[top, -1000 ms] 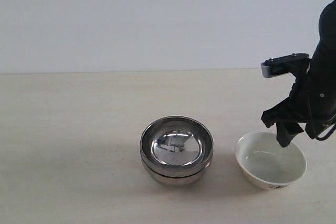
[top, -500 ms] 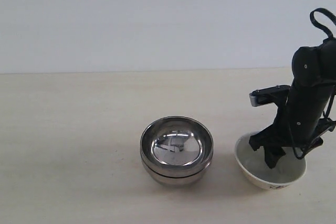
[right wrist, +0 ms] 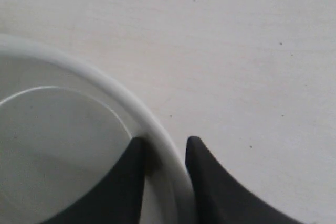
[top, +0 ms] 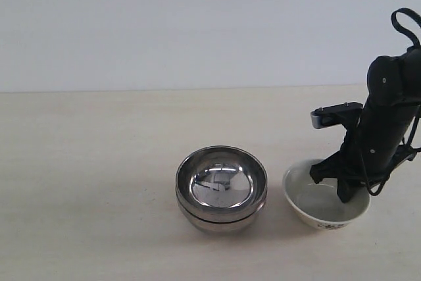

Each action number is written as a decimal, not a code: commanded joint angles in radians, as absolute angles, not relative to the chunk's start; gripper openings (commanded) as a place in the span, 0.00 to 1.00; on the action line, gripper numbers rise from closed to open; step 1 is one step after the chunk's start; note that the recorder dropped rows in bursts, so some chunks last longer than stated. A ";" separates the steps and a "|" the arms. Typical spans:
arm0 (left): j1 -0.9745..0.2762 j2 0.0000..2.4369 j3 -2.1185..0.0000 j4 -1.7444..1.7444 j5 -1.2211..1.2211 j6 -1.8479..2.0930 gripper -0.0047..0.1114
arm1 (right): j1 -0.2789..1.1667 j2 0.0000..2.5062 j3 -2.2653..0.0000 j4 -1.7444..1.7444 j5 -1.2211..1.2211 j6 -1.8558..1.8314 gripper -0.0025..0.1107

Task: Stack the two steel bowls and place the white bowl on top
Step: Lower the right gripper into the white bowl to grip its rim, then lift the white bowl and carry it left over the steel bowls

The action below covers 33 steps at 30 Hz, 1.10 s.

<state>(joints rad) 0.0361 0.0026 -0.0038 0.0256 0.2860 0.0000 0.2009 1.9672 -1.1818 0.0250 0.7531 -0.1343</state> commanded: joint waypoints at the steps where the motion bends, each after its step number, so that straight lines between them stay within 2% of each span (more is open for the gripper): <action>1: 0.039 0.000 0.000 0.018 0.284 -0.008 0.07 | 0.199 1.969 -1.179 0.000 0.720 -0.148 0.02; 17: 0.039 0.000 0.000 0.018 0.284 -0.008 0.07 | 0.199 1.731 -1.179 0.110 0.670 -0.204 0.02; 24: 0.039 0.000 0.000 0.018 0.284 -0.008 0.07 | 0.199 1.631 -1.179 0.482 0.677 -0.464 0.02; 28: 0.039 0.000 0.000 0.018 0.284 -0.008 0.07 | 0.201 1.614 -1.179 0.742 0.762 -0.647 0.02; 33: 0.039 0.000 0.000 0.018 0.284 -0.008 0.07 | 0.284 1.659 -1.179 0.790 0.792 -0.685 0.02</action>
<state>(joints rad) 0.0361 0.0026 -0.0038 0.0256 0.2860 0.0000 0.2407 1.6383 -1.1834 0.7553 0.7888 -0.6554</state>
